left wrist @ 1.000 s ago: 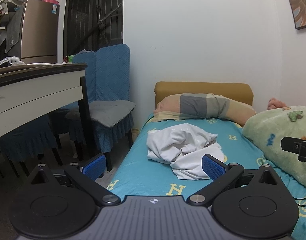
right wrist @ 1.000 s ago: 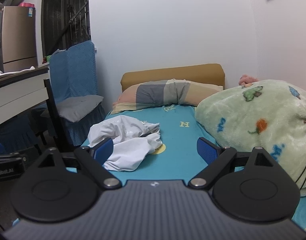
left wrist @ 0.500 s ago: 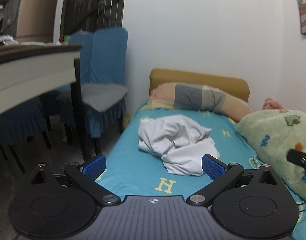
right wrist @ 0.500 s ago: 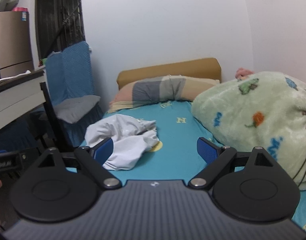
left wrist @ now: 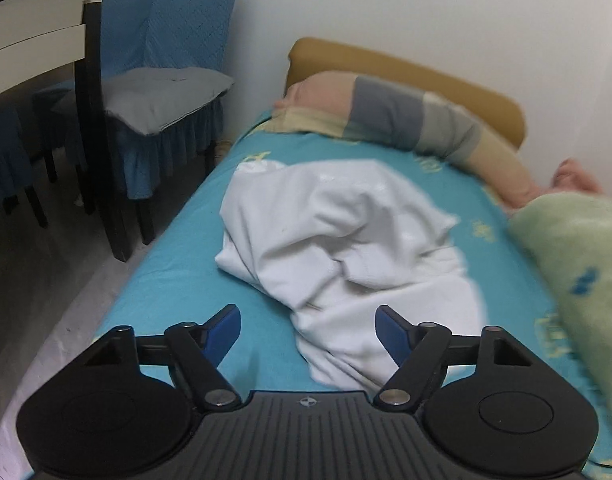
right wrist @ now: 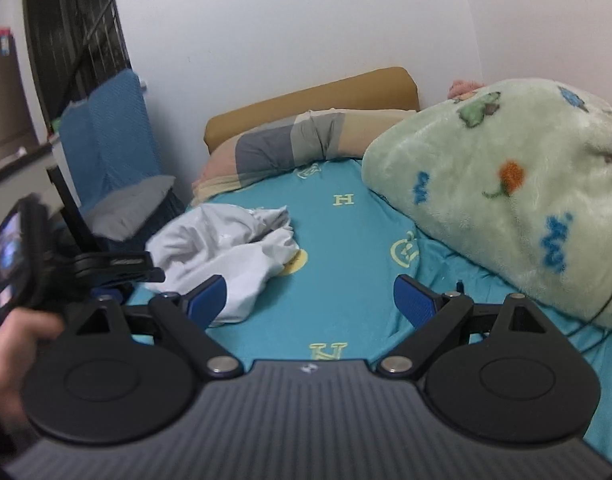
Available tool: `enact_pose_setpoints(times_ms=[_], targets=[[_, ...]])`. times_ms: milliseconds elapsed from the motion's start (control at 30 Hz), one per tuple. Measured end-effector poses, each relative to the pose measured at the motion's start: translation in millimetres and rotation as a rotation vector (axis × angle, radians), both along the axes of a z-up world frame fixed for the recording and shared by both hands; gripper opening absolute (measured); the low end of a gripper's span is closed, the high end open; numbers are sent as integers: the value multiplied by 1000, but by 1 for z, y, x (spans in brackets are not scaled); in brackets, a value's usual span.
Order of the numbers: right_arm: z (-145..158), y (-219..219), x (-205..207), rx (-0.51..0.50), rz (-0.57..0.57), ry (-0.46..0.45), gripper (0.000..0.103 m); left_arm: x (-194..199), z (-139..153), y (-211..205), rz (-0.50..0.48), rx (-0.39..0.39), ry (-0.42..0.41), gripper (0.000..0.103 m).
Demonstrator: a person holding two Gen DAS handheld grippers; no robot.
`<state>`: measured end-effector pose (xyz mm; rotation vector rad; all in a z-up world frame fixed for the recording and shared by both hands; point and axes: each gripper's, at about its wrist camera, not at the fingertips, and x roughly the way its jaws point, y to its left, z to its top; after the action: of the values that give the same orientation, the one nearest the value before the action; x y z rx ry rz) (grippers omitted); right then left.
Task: Fold clothes
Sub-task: 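Close the left gripper on the white T-shirt fabric, then lift the held T-shirt up off the bed with the left gripper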
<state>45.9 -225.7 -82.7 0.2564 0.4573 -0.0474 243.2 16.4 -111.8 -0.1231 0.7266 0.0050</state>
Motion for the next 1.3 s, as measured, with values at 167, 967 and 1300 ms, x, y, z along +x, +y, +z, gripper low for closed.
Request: enact_pose_setpoints(times_ms=[167,967,1300], targets=[[-19,6,30,-9,24,3,92,44,-31,3,-47,52,-17,56],[-30,61,72,-95,120,-215,92,-143,92,-5,-226,-89,-483,11],[-1,58,-31,-56,139,-233,92,-272,142,3,-293,-122,-631,11]])
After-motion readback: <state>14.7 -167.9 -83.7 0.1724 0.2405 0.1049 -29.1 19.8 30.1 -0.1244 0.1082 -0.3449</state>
